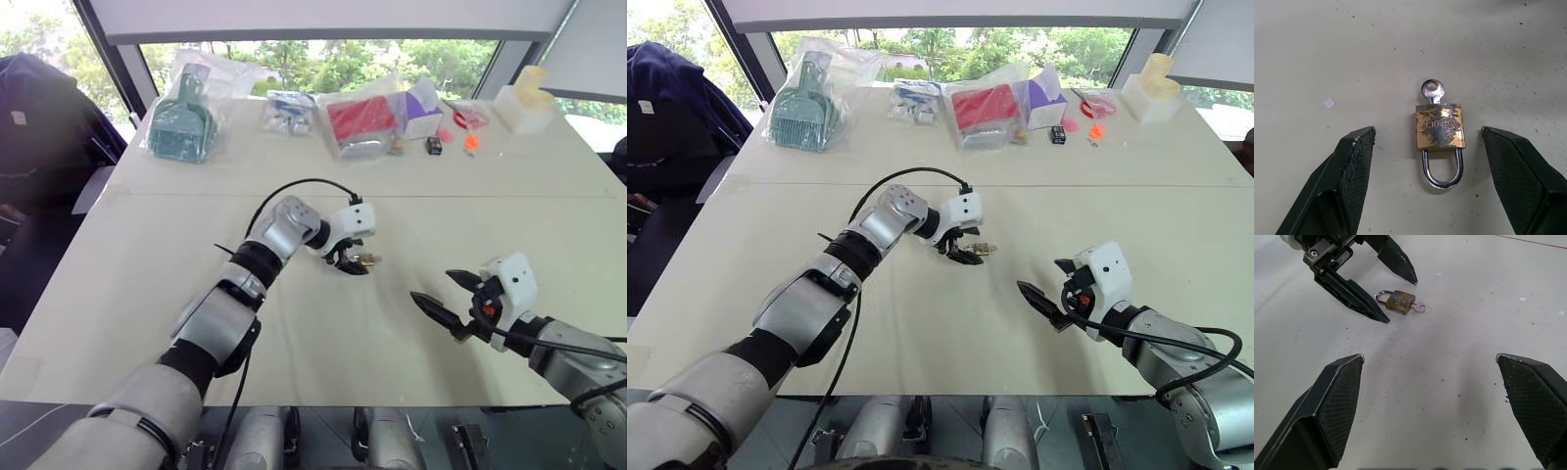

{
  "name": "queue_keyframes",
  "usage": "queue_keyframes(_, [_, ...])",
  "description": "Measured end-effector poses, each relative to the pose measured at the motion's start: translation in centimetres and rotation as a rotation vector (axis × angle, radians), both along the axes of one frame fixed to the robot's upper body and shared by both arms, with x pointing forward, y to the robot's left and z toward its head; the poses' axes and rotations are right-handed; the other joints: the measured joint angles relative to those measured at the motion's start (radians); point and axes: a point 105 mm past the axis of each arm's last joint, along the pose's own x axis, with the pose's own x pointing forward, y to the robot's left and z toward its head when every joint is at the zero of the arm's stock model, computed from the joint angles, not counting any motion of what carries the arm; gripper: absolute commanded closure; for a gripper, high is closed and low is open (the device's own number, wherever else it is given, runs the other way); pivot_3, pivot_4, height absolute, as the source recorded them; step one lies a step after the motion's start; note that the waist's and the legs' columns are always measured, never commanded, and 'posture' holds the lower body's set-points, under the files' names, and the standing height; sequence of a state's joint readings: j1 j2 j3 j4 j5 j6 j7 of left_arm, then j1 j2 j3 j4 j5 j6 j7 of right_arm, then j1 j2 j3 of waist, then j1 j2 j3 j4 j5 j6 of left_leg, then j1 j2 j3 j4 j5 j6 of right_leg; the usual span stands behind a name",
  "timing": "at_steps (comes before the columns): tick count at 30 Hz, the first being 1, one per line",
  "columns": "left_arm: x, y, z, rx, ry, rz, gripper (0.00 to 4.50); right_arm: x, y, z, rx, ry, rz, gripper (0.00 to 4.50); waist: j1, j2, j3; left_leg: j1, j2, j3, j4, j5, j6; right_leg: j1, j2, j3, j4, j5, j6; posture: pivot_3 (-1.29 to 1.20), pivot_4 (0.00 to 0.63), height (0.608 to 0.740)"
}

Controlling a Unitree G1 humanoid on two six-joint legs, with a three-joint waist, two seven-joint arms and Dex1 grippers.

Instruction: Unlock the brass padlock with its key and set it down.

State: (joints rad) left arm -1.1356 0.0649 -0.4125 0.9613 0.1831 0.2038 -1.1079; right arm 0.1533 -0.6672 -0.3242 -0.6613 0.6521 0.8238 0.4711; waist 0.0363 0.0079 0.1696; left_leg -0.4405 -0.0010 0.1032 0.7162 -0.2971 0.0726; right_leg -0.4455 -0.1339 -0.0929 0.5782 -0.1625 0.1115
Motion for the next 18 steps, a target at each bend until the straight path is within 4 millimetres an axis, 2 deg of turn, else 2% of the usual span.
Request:
queue_keyframes(4, [-0.08,-0.07,-0.05,0.001,0.0,-0.002,0.95,-0.17,0.17,-0.09,0.017,0.014,0.011,0.0,0.001,0.0,0.0,0.0,0.0,0.0,0.0,0.0,0.0,0.0,0.0,0.0,0.0,0.0,0.0,0.0,0.15,0.735])
queue_keyframes(7, [-0.23,-0.4,-0.14,-0.003,-0.001,-0.008,1.71,-0.31,0.31,-0.19,0.027,0.028,0.02,0.0,0.003,0.0,0.0,0.0,0.0,0.0,0.0,0.0,0.0,0.0,0.0,0.0,0.0,0.0,0.0,0.0,0.15,0.735])
queue_keyframes(12, [-0.57,-0.92,-0.42,-0.02,-0.009,-0.021,3.57,-0.53,0.31,-0.41,0.03,0.04,0.02,0.0,0.005,-0.001,-0.001,0.0,-0.001,0.0,0.001,0.0,0.0,0.002,-0.001,0.0,0.0,0.0,0.0,0.0,0.15,0.735])
queue_keyframes(13, [-0.55,-0.92,-0.42,-0.021,-0.011,-0.019,3.74,-0.58,0.28,-0.5,0.03,0.044,0.019,0.0,0.005,-0.001,-0.001,0.0,-0.001,0.0,0.001,0.0,0.0,0.002,-0.001,0.0,0.0,0.0,0.0,0.0,0.15,0.735])
queue_keyframes(18, [-0.41,-0.5,-0.26,-0.035,-0.055,-0.029,3.74,-0.34,0.56,-0.16,0.071,0.04,0.015,0.0,0.003,-0.001,-0.001,0.001,0.0,0.0,0.001,0.0,0.0,0.002,-0.001,0.0,0.0,0.0,0.0,0.0,0.15,0.735])
